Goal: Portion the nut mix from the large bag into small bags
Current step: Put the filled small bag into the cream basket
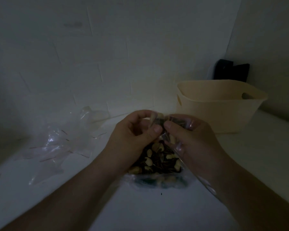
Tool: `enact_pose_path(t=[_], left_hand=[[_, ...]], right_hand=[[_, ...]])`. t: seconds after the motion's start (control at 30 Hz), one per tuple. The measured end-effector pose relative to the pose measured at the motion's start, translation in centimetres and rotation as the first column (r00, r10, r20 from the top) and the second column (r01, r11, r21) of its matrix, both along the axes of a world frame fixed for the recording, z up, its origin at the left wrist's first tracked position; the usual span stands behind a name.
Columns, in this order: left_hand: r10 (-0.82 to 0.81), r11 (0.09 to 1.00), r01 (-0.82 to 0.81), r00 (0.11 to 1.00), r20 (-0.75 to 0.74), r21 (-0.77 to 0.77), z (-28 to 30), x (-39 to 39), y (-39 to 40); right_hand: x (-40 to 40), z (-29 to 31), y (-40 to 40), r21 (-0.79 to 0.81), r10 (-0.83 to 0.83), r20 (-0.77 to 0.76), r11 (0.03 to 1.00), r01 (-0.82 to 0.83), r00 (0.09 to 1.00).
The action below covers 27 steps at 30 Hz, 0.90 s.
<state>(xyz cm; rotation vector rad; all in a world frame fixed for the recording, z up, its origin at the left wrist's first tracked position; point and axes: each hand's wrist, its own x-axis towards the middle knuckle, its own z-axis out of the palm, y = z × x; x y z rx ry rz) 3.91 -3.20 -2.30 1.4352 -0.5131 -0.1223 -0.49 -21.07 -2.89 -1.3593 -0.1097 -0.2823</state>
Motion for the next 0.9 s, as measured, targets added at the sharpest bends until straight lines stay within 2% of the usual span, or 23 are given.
enact_pose_path(t=[0.2,0.27,0.37,0.43,0.53,0.63,0.77,0.83,0.9], left_hand=[[0.038,0.999,-0.040,0.998,0.056,0.032,-0.6,-0.6,0.2],[0.043,0.996,-0.046,0.999,0.028,0.078,-0.3,-1.0,-0.1],[0.034,0.991,-0.019,0.993,-0.111,0.133,2.2,-0.8,-1.3],[0.097,0.981,-0.076,0.989,-0.113,0.179,4.6,0.7,-2.5],[0.198,0.947,-0.176,0.979,-0.058,0.268,6.7,3.8,-5.5],[0.169,0.892,-0.115,0.982,-0.086,0.437,6.8,6.8,-9.9],[0.111,0.827,-0.006,0.982,-0.152,0.562,6.4,7.4,-13.6],[0.103,0.822,-0.013,0.987,-0.126,0.569,6.3,6.9,-13.9],[0.080,0.819,-0.045,0.996,-0.036,0.572,6.0,6.3,-13.4]], right_hand=[[-0.1,-0.8,-0.1,-0.033,0.010,-0.006,0.999,-0.010,1.000],[-0.1,-1.0,-0.3,-0.030,-0.028,-0.042,0.999,0.027,0.999],[0.2,0.1,-1.2,0.087,-0.070,-0.093,0.993,0.078,0.993],[0.9,0.9,-2.4,0.216,-0.102,-0.098,0.969,0.122,0.990],[1.5,1.1,-3.8,0.236,-0.204,-0.070,0.948,0.215,0.976],[1.1,2.0,-5.0,0.231,-0.269,-0.038,0.935,0.270,0.962],[1.5,5.8,-8.4,0.004,-0.390,0.058,0.921,0.390,0.919],[1.8,7.8,-10.3,-0.140,-0.471,0.104,0.865,0.482,0.876],[1.9,9.2,-12.3,-0.335,-0.504,0.181,0.776,0.535,0.844]])
